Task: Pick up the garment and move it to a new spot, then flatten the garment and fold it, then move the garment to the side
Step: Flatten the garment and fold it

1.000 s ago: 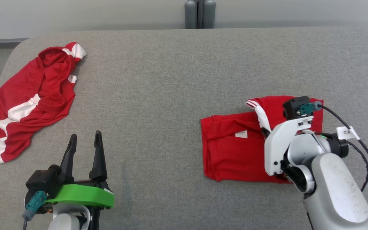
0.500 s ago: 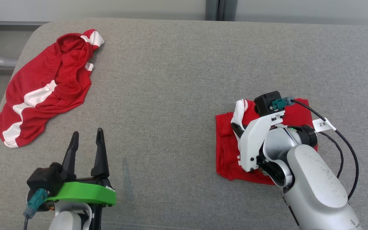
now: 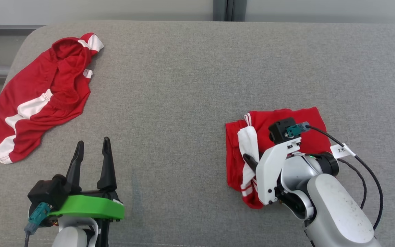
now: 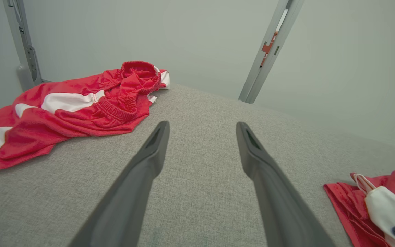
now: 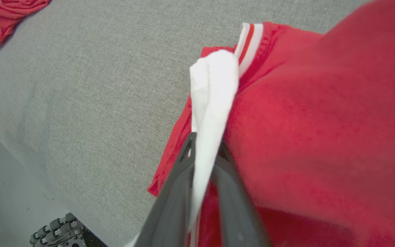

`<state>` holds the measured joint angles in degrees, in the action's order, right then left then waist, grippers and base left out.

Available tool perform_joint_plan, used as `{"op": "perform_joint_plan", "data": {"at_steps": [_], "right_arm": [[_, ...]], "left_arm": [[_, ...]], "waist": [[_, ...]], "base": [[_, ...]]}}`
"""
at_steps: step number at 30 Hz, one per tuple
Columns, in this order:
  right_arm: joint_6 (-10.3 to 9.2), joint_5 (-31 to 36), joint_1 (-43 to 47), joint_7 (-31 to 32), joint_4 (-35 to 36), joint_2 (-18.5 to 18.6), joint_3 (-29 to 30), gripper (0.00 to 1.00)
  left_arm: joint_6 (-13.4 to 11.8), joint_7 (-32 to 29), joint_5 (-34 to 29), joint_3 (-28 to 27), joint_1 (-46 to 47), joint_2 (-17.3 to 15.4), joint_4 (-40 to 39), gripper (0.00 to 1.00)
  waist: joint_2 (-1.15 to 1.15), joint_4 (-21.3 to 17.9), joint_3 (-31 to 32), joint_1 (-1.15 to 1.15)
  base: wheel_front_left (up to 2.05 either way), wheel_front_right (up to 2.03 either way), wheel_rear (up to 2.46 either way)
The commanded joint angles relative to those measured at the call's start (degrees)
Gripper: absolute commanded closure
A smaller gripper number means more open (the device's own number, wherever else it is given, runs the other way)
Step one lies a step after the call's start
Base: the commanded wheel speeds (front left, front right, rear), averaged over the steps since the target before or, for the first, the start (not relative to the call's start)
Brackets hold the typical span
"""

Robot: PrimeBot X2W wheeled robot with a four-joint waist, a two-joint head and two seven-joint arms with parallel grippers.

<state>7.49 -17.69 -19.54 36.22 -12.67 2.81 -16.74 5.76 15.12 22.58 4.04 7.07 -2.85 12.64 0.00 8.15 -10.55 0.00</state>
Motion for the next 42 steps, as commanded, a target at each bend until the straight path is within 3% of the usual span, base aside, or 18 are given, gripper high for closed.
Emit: {"op": "perform_joint_plan", "data": {"at_steps": [1, 10, 20, 28, 32, 42], "right_arm": [[0.02, 0.2, 0.2, -0.8, 1.0, 0.1, 0.4, 0.0], [0.01, -4.5, 2.4, -0.7, 7.5, 0.3, -1.5, 0.0], [0.01, 3.7, 5.2, -16.3, 16.6, 2.1, 9.4, 0.0], [0.01, 8.0, 10.2, -32.7, 11.4, 2.7, 18.6, 0.0], [0.01, 7.9, 12.3, -39.6, 6.7, 3.8, 19.6, 0.0], [0.01, 6.9, 13.1, -44.1, -0.9, 3.7, 19.1, 0.0]], "left_arm": [[-0.2, 0.0, 0.5, -0.1, 0.7, -0.1, -0.1, 0.0], [-0.1, 0.0, 0.5, -0.5, 0.5, -0.1, 0.4, 0.0], [0.1, 0.0, -0.7, -1.1, -0.5, -0.1, 0.2, 0.0], [0.1, 0.0, -2.6, -0.3, -1.1, -0.1, 1.1, 0.0], [0.3, 0.0, -3.7, -0.2, -2.0, -0.1, 0.6, 0.0], [-0.1, 0.0, -3.1, -1.2, -4.7, -0.1, -0.8, 0.0]], "waist": [[0.0, -0.3, -0.1, 0.0], [0.0, -1.4, 0.7, 0.0], [0.0, -3.7, 1.8, 0.0], [0.0, -4.9, 3.3, 0.0], [0.0, -5.6, 4.4, 0.0], [0.0, -6.8, 6.6, 0.0]], "base": [[0.0, 0.0, 0.0], [0.0, 0.0, 0.0], [0.0, 0.0, 0.0], [0.0, 0.0, 0.0], [0.0, 0.0, 0.0], [0.0, 0.0, 0.0]]}}
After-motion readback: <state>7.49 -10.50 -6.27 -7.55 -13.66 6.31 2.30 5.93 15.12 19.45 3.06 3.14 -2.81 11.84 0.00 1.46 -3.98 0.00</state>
